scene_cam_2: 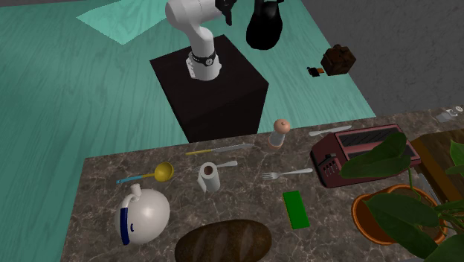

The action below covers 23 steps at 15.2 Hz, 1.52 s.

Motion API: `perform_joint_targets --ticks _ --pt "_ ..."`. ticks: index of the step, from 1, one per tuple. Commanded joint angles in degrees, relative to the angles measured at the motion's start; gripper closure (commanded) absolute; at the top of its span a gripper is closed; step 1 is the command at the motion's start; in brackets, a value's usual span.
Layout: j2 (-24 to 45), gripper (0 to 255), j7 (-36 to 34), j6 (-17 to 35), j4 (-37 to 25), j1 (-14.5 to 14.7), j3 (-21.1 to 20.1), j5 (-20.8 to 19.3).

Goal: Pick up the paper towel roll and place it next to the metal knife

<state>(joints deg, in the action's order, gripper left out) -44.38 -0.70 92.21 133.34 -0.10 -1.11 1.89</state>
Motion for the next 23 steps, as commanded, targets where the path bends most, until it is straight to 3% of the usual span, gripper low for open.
perform_joint_targets --ticks 1,12,23 --pt "0.0 0 0.0 0.0 0.0 0.0 0.0 0.0" --pt "10.6 0 2.6 22.0 8.7 -4.3 5.3 -3.6" --pt "29.5 0 5.8 43.1 8.1 -7.5 11.2 -4.1"
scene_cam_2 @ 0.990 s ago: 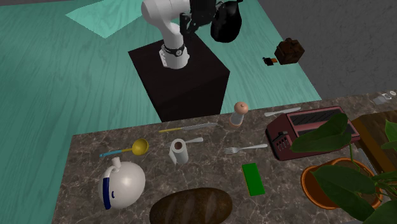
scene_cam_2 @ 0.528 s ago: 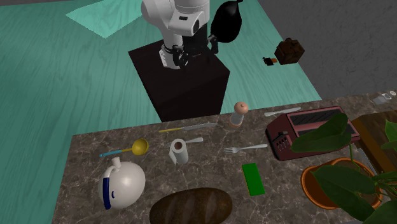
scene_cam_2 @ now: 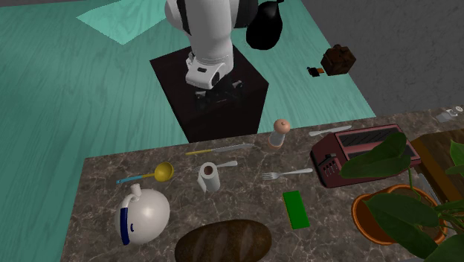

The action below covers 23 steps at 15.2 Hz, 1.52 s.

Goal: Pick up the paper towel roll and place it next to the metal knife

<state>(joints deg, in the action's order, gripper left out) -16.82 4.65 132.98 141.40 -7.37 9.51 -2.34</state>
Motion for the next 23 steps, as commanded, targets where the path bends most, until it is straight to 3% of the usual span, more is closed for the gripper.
perform_joint_targets --ticks 1,6,12,23 --pt "3.9 0 0.9 4.1 -0.5 -0.4 1.1 0.5" --pt "14.3 0 4.0 11.8 -4.2 -1.3 3.6 3.6" --pt "27.1 0 9.5 18.6 -11.1 -3.6 4.5 10.5" --pt "32.9 0 11.9 23.0 -12.3 -4.7 2.9 13.8"
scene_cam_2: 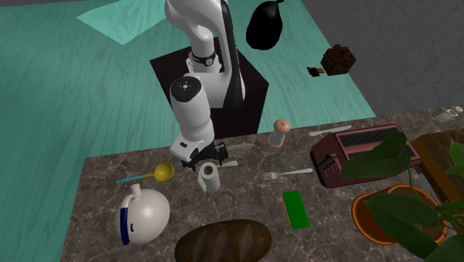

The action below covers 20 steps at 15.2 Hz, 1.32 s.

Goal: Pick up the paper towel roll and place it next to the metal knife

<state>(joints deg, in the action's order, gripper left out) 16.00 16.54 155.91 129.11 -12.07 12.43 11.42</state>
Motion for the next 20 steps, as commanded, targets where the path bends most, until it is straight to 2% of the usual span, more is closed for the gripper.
perform_joint_targets --ticks 1,5,6,15,20 --pt "0.1 0 0.0 0.1 0.0 0.0 0.0 0.1" --pt "0.1 0 0.0 0.1 0.0 0.0 0.0 0.1" --pt "0.1 255 0.0 0.1 0.0 0.0 0.0 0.1" --pt "0.1 255 0.0 0.1 0.0 0.0 0.0 0.1" --pt "-3.1 255 -1.5 -3.2 -0.3 0.7 1.0 -2.0"
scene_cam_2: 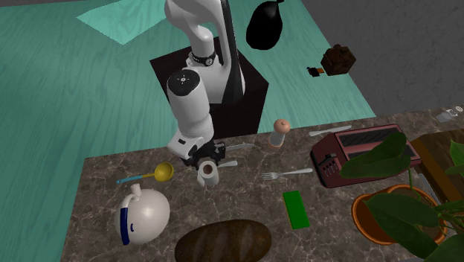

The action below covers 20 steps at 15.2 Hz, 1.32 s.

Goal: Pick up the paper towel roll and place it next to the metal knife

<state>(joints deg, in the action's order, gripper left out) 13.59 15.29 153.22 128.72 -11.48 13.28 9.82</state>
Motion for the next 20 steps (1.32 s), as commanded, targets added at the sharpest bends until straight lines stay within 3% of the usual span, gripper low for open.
perform_joint_targets --ticks 1,20 --pt "-1.3 255 -0.6 -1.2 0.0 0.3 0.4 -0.8" --pt "-11.0 255 -4.9 -14.7 -4.2 1.2 1.8 -6.5"
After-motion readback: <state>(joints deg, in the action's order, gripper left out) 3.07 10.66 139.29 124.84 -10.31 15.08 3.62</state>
